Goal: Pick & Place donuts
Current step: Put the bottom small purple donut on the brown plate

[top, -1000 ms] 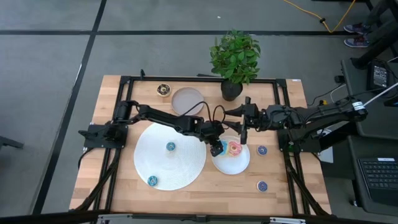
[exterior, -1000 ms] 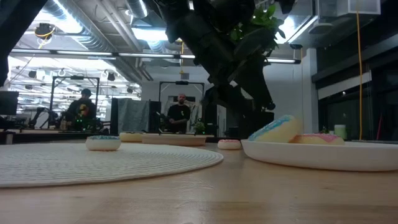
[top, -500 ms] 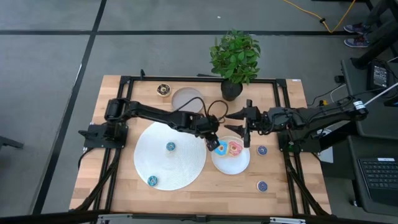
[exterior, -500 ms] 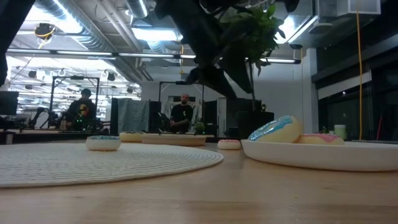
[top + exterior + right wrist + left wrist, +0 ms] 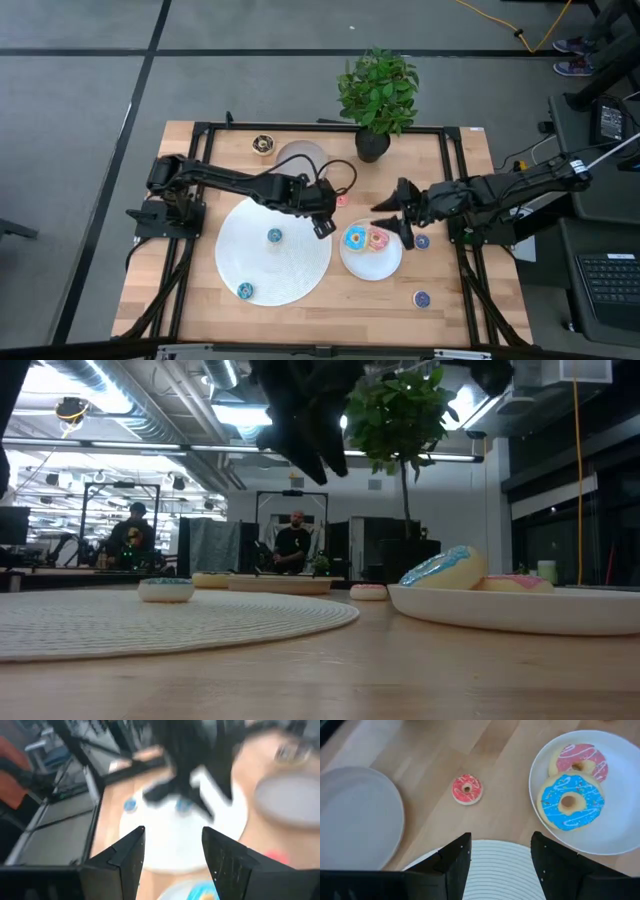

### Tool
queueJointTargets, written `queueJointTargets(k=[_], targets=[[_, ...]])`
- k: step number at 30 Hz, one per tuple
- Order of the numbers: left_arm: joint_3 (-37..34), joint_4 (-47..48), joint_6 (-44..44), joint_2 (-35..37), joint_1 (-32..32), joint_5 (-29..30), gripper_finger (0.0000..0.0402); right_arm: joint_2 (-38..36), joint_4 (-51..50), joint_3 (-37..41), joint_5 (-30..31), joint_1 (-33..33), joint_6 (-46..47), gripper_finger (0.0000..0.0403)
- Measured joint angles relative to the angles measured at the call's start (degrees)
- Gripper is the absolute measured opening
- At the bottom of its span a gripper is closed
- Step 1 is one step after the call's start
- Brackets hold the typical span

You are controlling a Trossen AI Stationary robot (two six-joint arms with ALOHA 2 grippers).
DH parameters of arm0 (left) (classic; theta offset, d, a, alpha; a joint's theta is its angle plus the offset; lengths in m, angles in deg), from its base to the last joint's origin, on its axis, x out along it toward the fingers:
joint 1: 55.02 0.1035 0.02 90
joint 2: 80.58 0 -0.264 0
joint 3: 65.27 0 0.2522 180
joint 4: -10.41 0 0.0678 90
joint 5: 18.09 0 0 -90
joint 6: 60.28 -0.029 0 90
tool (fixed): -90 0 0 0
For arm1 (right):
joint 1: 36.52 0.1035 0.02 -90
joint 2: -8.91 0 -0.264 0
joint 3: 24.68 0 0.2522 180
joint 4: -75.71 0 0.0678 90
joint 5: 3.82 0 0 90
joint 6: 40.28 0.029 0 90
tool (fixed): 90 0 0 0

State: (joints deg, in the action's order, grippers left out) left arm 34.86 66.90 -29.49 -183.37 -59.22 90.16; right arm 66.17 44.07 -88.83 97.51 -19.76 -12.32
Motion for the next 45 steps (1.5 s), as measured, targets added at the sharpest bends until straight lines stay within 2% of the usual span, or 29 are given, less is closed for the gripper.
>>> queueJointTargets(k=[6, 10, 15, 20, 24, 28, 35, 45], targets=[[0.02, 0.76, -0.01, 2.03, -0.33, 0.04, 0.0196, 0.68, -7.19, 0.06, -9.67, 0.49, 8.62, 0.0197], [-0.32, 0.76, -1.79, 2.68, -0.35, -0.95, 0.0196, 1.85, -10.88, 0.06, -13.9, 1.1, 15.89, 0.0197], [-2.07, -0.25, -3.05, 3.27, -0.35, -2.7, 0.0196, 4.22, -17.88, 0.05, -13.83, 3.65, 18.65, 0.0197], [-4.19, -1.79, -3.51, 4.56, -0.37, -4.5, 0.0196, 7.39, -22.16, 0.06, -14.01, 9.69, 20.06, 0.0202], [-5.6, -1.47, -3.54, 6.4, -0.64, -4.3, 0.0196, 10.37, -23.82, 0.06, -14.25, 14.43, 22.31, 0.0223], [-5.6, -2.75, -4.15, 8.65, -0.64, -3.18, 0.0196, 14.59, -26.2, 0.06, -17.35, 17.55, 27.3, 0.0245], [-5.6, -2.16, -6.74, 11.66, -0.07, -2.78, 0.0196, 21.86, -25.71, 0.06, -23.54, 22.77, 33.52, 0.028], [-5.6, -2.23, -9.53, 12.14, -0.07, -2.83, 0.0196, 27.93, -23.37, 0.06, -21.93, 28.95, 45.66, 0.0297]])
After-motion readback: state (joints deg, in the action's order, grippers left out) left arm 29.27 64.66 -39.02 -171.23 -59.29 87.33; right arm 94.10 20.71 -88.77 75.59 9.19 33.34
